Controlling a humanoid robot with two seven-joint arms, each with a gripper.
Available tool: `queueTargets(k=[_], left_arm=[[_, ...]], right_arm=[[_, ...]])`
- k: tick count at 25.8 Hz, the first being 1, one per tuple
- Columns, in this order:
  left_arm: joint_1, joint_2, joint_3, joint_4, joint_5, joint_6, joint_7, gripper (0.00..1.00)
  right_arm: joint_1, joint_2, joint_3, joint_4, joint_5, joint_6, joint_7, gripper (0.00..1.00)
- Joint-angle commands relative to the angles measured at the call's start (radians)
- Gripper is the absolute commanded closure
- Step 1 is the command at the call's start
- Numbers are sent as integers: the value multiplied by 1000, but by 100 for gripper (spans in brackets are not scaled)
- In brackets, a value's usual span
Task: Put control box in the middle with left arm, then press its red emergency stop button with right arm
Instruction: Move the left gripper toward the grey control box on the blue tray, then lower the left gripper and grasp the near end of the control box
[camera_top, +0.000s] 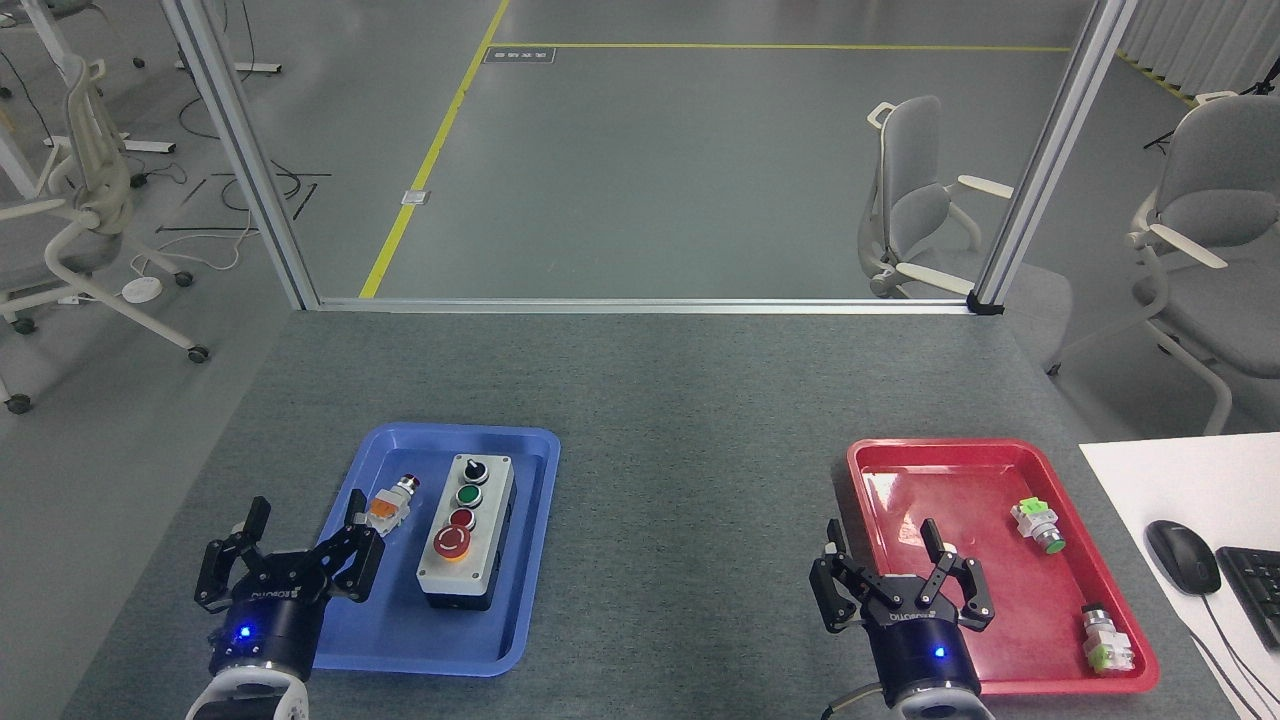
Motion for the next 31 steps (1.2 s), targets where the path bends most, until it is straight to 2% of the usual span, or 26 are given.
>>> queueTargets(k=[1,9,11,17,23,31], left_arm=[[-1,0,1,0,6,-4,3,1],[2,-10,14,-24,8,5,31,1],[55,-20,8,-58,8,-1,28,1],[139,-134,-9,-129,-40,3,28,3],[137,-195,-67,-89,-216,83,23,3],[114,-200,-134,-8,-232,178,25,3]], right_arm=[[1,-1,-2,0,0,1,-1,2],[2,0,-2,-2,-2,1,-4,2],[2,-1,-5,-2,-2,1,-4,2],[8,-4,-8,-2,-5,1,-5,2],[10,-4,-12,-2,-6,1,-5,2],[8,-4,-11,-3,-6,1,-5,2]])
